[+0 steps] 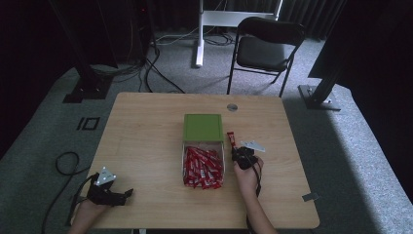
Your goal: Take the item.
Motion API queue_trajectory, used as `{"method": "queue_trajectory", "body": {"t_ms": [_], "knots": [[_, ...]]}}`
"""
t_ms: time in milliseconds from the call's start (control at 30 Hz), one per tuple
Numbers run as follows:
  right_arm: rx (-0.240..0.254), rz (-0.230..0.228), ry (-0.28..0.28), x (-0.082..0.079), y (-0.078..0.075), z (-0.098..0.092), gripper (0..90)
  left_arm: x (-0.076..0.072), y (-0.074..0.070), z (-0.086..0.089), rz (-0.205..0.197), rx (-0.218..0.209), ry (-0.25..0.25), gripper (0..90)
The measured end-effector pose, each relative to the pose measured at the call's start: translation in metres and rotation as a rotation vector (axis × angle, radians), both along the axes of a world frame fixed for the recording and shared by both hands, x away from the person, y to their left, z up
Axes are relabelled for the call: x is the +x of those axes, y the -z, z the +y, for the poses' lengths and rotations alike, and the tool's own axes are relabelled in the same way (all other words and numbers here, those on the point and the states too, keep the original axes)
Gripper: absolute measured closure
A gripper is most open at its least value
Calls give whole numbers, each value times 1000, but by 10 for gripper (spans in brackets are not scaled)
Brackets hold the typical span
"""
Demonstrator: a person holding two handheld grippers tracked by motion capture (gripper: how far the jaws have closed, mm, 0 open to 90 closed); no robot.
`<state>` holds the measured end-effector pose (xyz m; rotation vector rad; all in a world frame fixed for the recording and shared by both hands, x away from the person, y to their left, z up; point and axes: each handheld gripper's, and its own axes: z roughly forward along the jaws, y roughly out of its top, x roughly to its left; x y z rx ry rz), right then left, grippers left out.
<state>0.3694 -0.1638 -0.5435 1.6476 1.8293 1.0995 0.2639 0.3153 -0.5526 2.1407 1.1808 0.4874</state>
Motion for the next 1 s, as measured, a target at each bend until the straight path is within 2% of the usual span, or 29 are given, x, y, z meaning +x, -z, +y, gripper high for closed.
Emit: {"method": "queue_trajectory", "body": {"t_ms": [267,500,667,1000], "knots": [[0,13,-4,3,9,3,812,0,0,0,0,-1,0,8],[-6,31,-17,5,10,6,782,0,0,0,0,0,0,8],[4,50,-44,6,11,8,679,0,0,0,0,0,0,8],[30,41,-71,2,0,0,486,0,0,0,0,0,1,8]]}}
